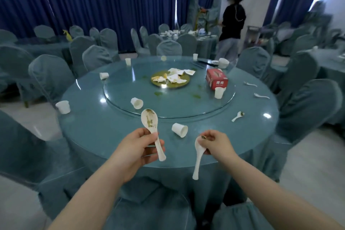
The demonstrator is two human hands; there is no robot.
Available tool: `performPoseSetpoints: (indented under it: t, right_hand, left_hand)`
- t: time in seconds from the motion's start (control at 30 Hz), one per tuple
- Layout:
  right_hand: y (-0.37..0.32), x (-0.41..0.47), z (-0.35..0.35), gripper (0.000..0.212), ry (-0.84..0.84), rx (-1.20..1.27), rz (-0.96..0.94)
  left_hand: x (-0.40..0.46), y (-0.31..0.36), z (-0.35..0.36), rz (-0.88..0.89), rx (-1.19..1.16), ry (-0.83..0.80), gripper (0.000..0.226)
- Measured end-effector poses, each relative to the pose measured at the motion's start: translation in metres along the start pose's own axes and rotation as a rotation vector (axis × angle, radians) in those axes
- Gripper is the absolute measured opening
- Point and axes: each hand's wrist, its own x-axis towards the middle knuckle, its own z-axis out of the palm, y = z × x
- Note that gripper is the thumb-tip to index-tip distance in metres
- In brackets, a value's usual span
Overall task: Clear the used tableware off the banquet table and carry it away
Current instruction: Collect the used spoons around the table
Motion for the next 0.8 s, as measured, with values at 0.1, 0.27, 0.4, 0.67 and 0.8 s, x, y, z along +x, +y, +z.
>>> performPoseSetpoints:
  t: [0.1, 0.27, 0.4, 0.67, 0.8]
  right_hand:
    - [-0.043, -0.060, -0.023, 0.011, 0.036, 0.037, -0.060]
    - [-0.095, -0.141, -0.074, 0.014, 0.124, 0.059, -0.136]
    - [-0.117, -0.192, -0.131, 0.011, 0.234, -0.051, -0.213]
    - [-0.123, -0.268, -0.260, 0.009, 0.449, -0.031, -0.223]
    - [-0.101, -0.308, -0.351, 0.010, 0.567, -0.212, -0.239]
  left_hand:
    - [-0.043, 0.016, 0.013, 0.070, 0.015, -0.089, 0.010]
    - [-0.102, 0.040, 0.050, 0.170, 0.014, -0.199, 0.009]
    - [-0.134, 0.052, 0.087, 0.216, 0.026, -0.263, 0.012]
    - [-0.164, 0.063, 0.195, 0.291, -0.020, -0.399, 0.010]
    - [-0.170, 0.040, 0.282, 0.277, -0.076, -0.447, 0.010]
